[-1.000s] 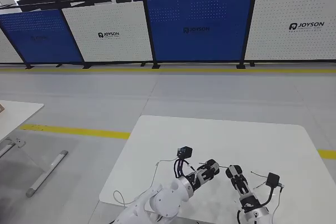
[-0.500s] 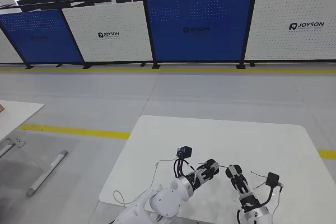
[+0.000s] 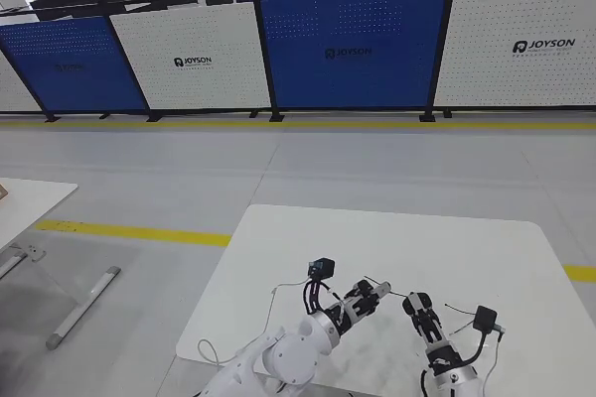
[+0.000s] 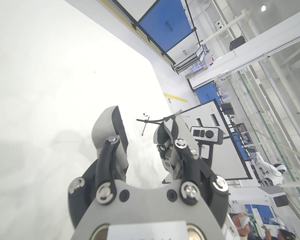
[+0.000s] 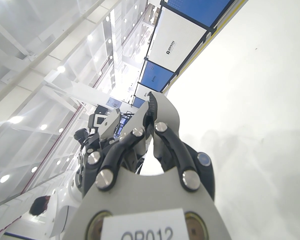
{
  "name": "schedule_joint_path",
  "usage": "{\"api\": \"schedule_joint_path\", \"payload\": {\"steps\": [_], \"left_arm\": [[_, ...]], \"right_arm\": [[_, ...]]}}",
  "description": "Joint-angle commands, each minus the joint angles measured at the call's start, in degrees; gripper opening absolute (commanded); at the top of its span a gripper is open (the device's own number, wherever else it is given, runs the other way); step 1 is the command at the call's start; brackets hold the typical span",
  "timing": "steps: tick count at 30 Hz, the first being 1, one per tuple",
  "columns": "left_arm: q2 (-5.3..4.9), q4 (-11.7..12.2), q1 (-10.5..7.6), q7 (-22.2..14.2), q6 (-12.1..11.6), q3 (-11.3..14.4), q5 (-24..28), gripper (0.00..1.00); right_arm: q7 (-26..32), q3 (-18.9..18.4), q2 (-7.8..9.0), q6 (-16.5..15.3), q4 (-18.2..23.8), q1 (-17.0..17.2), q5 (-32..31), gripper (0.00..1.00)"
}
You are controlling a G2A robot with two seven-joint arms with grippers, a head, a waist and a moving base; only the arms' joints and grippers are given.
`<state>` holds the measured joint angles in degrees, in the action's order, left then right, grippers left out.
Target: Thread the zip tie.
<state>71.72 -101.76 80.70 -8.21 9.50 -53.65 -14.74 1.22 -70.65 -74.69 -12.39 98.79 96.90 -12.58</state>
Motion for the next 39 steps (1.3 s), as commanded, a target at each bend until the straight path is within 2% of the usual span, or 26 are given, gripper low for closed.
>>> {"api": "schedule_joint_path", "payload": {"steps": [1, 4, 13, 17, 18, 32, 33, 34, 35, 39], "left_arm": [[-0.04, -0.22, 0.28, 0.2, -0.19, -0.25, 0.01, 0.31], [-0.09, -0.45, 0.56, 0.27, -0.36, -0.52, -0.01, 0.26], [-0.08, -0.49, 0.74, 0.11, -0.75, -0.76, 0.29, 0.24], [-0.04, -0.46, 0.66, 0.0, -0.79, -0.71, 0.3, 0.11], [-0.02, -0.48, 0.62, -0.02, -0.79, -0.67, 0.29, 0.0], [0.0, -0.8, 0.81, -0.58, -1.48, -0.63, 0.31, 0.0], [-0.01, -0.87, 0.86, -0.62, -1.52, -0.65, 0.27, 0.0], [-0.02, -0.92, 0.88, -0.65, -1.53, -0.67, 0.25, 0.0], [-0.03, -0.96, 0.91, -0.68, -1.53, -0.69, 0.19, 0.0], [-0.02, -0.88, 0.86, -0.62, -1.06, -0.92, 0.33, 0.0]], "right_arm": [[-0.01, 0.07, -0.02, 0.12, -0.02, -0.05, -0.11, 0.0], [-0.02, 0.17, -0.04, 0.25, -0.02, -0.1, -0.3, 0.0], [0.14, 0.37, -0.08, 0.49, -0.01, -0.2, -0.88, 0.0], [0.01, 0.35, -0.09, 0.26, 0.01, -0.08, -0.94, 0.0], [-0.02, 0.33, -0.09, 0.17, 0.02, -0.05, -0.97, 0.0], [0.64, 0.37, -0.1, -0.52, 0.3, -0.02, -0.71, 0.0], [0.88, 0.33, -0.07, -1.05, 0.23, -0.09, -0.88, 0.18], [0.91, 0.28, -0.05, -1.35, 0.17, -0.1, -1.06, 0.43], [0.93, 0.31, -0.04, -1.79, 0.19, -0.11, -1.26, 1.0], [0.62, 0.36, 0.0, -4.18, 0.1, 0.09, -1.74, 1.0]]}}
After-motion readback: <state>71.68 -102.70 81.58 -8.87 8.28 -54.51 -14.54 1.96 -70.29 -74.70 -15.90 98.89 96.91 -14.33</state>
